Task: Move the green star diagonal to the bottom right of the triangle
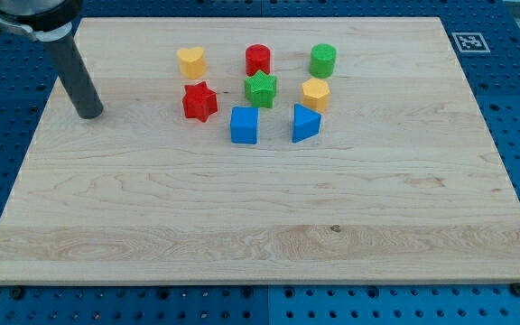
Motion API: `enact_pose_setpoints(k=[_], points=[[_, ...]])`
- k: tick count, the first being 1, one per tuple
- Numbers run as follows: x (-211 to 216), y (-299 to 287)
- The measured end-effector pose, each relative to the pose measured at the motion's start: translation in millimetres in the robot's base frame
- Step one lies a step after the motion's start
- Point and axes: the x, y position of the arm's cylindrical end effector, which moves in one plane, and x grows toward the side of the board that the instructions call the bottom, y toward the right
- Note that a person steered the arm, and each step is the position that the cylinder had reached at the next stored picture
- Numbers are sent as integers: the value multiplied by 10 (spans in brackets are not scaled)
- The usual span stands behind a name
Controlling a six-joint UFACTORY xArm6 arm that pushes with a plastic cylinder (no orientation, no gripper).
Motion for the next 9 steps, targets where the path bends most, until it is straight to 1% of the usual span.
enact_pose_setpoints(k=[2, 3, 4, 5, 6, 8, 9], points=[[-16, 0], [-107, 0], [-408, 57], [-620, 325], [-619, 818], [-406, 1500], [-399, 1826]])
